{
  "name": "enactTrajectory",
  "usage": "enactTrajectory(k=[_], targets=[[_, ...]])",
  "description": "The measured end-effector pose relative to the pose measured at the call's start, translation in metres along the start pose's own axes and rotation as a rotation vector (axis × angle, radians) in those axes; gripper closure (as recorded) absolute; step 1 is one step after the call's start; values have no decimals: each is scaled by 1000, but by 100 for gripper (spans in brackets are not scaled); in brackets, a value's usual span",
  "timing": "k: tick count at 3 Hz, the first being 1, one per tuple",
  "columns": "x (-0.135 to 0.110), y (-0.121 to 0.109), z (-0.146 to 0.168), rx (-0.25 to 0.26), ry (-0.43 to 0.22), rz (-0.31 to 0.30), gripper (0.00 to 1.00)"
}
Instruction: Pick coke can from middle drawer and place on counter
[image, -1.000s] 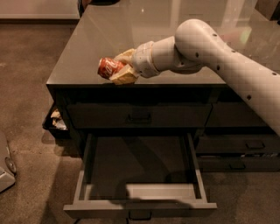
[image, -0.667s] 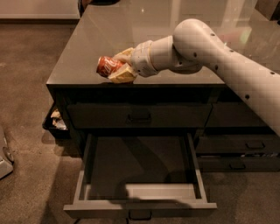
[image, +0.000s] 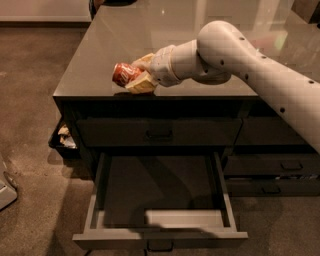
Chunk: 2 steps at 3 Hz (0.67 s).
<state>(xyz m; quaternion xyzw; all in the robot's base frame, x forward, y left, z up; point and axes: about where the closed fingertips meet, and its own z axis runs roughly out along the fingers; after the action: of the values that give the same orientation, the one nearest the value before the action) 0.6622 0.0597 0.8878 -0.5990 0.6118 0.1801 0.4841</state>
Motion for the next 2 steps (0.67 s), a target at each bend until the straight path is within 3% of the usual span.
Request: enactTrajectory(k=[2], targets=[[10, -40, -3, 124, 81, 34, 100]])
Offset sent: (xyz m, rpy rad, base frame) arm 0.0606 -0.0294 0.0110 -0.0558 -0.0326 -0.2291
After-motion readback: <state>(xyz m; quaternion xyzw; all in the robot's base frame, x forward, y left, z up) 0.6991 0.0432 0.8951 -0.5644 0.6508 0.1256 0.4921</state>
